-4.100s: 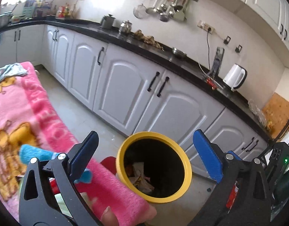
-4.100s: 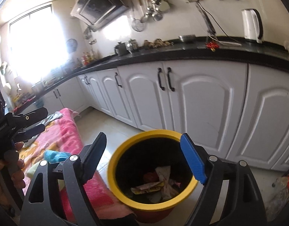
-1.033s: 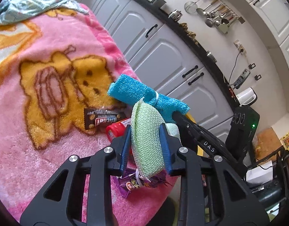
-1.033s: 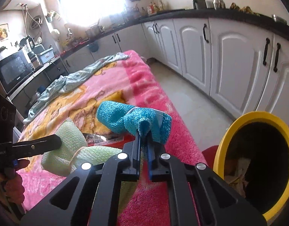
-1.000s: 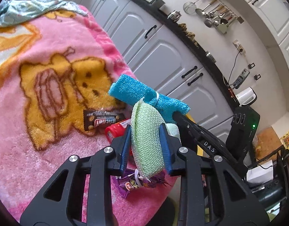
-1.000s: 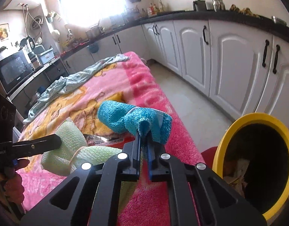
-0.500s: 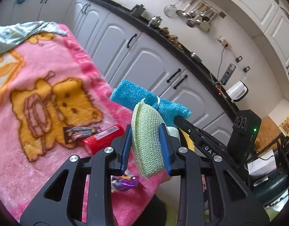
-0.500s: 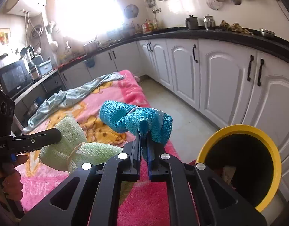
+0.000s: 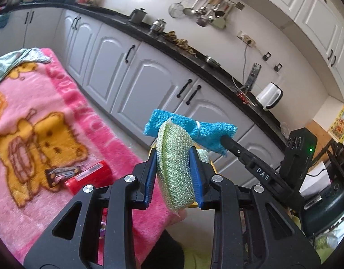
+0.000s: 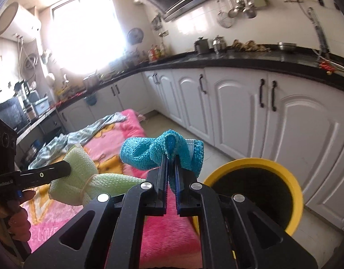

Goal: Collect trash
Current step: 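Carry the green scrubber and blue cloth in both tools over the bin, then open both tools to drop the scrubber and cloth into the bin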

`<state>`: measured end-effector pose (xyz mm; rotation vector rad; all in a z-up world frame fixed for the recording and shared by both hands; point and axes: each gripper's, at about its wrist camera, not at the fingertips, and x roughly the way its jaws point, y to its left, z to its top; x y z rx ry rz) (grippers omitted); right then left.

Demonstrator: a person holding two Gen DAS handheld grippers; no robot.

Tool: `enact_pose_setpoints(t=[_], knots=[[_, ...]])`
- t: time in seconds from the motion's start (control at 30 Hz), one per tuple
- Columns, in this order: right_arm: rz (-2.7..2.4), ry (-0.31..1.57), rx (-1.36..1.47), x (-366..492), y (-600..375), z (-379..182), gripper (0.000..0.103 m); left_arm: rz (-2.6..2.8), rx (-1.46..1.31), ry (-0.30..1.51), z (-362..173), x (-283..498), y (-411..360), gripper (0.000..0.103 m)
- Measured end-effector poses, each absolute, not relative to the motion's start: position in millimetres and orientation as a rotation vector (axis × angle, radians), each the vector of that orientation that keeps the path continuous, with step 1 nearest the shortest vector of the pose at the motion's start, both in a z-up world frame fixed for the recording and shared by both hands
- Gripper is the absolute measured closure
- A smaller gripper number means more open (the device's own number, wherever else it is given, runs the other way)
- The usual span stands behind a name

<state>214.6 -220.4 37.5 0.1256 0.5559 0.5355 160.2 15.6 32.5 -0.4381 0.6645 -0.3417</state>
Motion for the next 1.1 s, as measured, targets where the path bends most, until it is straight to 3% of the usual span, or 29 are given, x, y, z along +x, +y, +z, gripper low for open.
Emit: enact_pose_setpoints(t=[0.67, 1.1], knots=[[0.336, 0.453, 0.211, 206, -331, 52, 0.098, -0.403, -0.296, 0.618, 57, 206, -73, 0.081], [0.253, 0.509, 0.207, 214, -359, 24, 0.098, -0.394, -0.229, 0.659, 33, 237, -114, 0.081]])
